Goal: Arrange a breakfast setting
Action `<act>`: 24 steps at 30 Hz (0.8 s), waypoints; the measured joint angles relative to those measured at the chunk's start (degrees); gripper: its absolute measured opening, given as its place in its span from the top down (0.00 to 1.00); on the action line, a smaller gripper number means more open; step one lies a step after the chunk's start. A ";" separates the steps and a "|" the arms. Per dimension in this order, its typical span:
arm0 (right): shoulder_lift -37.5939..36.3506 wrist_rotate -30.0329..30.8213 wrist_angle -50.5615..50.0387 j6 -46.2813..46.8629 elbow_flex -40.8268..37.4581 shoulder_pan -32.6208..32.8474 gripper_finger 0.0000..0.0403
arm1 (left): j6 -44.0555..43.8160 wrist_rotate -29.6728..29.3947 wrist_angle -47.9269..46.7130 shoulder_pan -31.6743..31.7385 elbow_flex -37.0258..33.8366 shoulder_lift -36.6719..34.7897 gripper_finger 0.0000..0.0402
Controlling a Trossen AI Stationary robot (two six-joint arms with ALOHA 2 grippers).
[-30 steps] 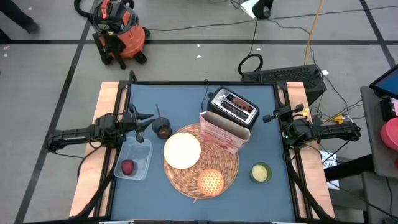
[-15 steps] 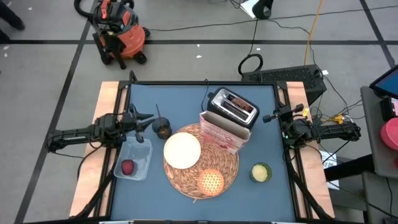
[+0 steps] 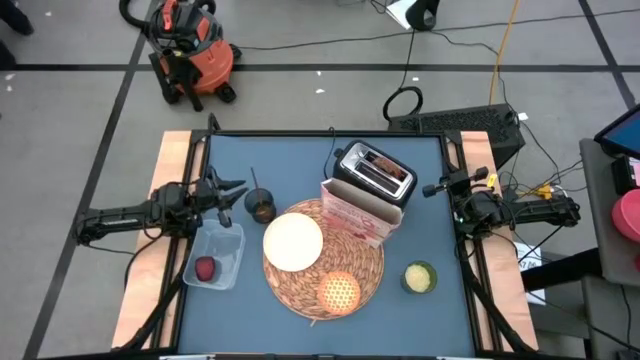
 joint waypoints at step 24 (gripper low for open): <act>-0.01 0.00 0.00 -0.01 0.00 -0.01 1.00 | -14.41 -3.21 2.35 0.00 0.00 0.02 0.74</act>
